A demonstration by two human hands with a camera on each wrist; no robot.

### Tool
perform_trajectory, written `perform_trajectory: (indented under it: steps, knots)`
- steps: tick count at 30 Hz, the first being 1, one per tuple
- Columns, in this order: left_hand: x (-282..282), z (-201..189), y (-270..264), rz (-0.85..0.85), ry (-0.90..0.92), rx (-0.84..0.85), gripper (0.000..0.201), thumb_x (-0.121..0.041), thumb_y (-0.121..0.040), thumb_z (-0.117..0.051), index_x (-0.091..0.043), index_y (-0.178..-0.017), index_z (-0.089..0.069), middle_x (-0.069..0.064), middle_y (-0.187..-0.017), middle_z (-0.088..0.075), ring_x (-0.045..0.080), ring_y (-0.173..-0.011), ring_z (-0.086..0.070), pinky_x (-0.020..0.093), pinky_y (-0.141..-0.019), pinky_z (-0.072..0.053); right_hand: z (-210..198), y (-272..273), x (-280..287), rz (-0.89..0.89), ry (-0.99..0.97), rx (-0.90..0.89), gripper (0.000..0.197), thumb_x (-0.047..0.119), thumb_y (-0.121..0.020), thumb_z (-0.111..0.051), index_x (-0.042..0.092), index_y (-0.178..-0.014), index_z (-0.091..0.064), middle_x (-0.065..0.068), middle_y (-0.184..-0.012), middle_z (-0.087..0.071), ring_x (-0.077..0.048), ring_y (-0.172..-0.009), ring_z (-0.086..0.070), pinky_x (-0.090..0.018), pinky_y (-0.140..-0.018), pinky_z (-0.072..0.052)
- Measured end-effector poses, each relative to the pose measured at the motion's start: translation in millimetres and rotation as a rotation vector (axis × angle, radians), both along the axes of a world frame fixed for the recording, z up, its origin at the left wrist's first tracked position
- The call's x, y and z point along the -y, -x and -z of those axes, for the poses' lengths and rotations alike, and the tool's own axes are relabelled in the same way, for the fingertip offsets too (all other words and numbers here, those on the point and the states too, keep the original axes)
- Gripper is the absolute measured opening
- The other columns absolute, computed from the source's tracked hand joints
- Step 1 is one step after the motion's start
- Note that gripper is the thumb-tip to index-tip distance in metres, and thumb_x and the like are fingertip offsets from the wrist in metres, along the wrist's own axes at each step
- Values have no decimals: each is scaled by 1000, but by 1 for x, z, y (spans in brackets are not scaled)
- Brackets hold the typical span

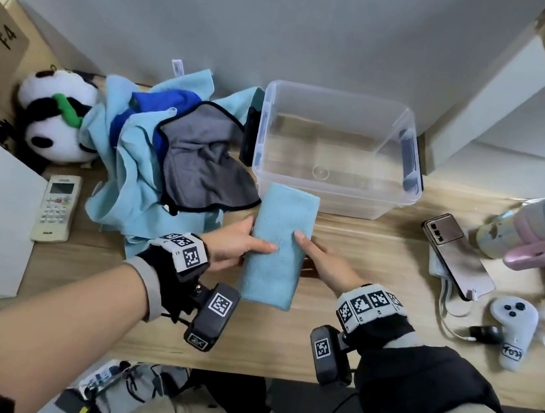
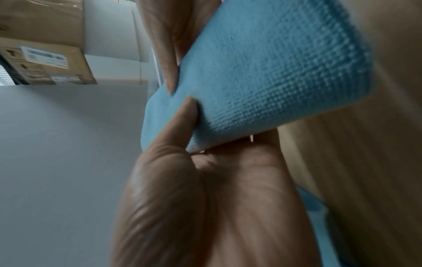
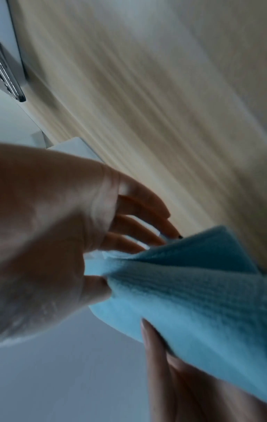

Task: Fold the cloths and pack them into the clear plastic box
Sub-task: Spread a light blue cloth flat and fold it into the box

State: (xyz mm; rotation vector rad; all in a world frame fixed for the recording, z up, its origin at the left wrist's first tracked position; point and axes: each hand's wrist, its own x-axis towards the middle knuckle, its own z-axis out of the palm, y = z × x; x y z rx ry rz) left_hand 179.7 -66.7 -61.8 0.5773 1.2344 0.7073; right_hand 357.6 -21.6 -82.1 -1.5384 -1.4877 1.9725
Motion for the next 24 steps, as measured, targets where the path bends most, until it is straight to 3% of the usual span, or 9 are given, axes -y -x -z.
perform_trajectory:
  steps: [3, 6, 8, 10, 12, 14, 15, 20, 24]
  knots:
    - [-18, -18, 2, -34, -71, 17, 58, 8, -86, -53, -18, -135, -37, 5, -129, -57, 23, -114, -57, 38, -92, -50, -22, 6, -15, 115, -62, -108, 20, 26, -91, -56, 14, -104, -63, -6, -109, -68, -16, -96, -65, -30, -87, -52]
    - [-38, -35, 5, -98, -126, 21, 52, 10, -87, -51, -18, -129, -39, 3, -118, -60, 15, -98, -62, 30, -77, -55, -39, 14, -32, 78, -148, -147, 23, 13, -91, -56, 13, -114, -56, -1, -106, -66, -15, -93, -65, -25, -76, -56]
    - [-54, -41, 10, -147, -133, -2, 51, 7, -87, -53, -12, -131, -37, 7, -124, -58, 20, -101, -62, 35, -81, -54, -50, 21, -45, 50, -214, -126, 25, 7, -92, -53, 14, -116, -52, 0, -102, -64, -10, -88, -63, -21, -70, -56]
    - [-70, -44, 16, -201, -119, -31, 52, -1, -87, -58, -11, -133, -37, 12, -129, -56, 26, -108, -59, 44, -90, -50, -59, 27, -61, 72, -297, -83, 25, 5, -93, -51, 11, -117, -51, -6, -106, -62, -11, -89, -61, -23, -75, -53]
    - [-86, -44, 27, -304, -101, -73, 56, -8, -85, -62, -12, -134, -37, 11, -118, -60, 24, -100, -60, 42, -90, -50, -65, 33, -78, 127, -321, -40, 25, 6, -95, -48, 8, -119, -51, -8, -107, -60, -14, -88, -61, -27, -77, -53]
    - [-100, -43, 38, -419, -113, -172, 50, -3, -87, -56, -9, -134, -40, 8, -96, -58, 16, -81, -55, 30, -74, -49, -70, 37, -95, 197, -260, -30, 23, 6, -96, -46, 10, -118, -49, -7, -107, -58, -11, -80, -60, -23, -66, -55]
    - [-106, -41, 43, -434, -116, -264, 47, -2, -88, -54, -7, -133, -43, 9, -95, -56, 15, -79, -53, 28, -70, -47, -72, 39, -103, 223, -220, -25, 24, 6, -96, -45, 11, -119, -49, -6, -108, -58, -9, -79, -59, -23, -63, -54]
    - [-128, -18, 57, -151, -173, -732, 56, -5, -78, -64, -12, -131, -46, 12, -130, -52, 26, -120, -50, 30, -95, -40, -77, 53, -146, 372, 12, -28, 26, 3, -96, -40, 17, -116, -49, -4, -92, -59, -18, -75, -57, -32, -61, -47]
    - [-140, -6, 58, -93, -177, -672, 66, -4, -80, -64, -14, -138, -35, 12, -137, -46, 27, -108, -55, 31, -84, -48, -73, 62, -176, 441, 154, 66, 24, 7, -93, -44, 10, -115, -50, -7, -87, -57, -22, -75, -56, -37, -71, -48]
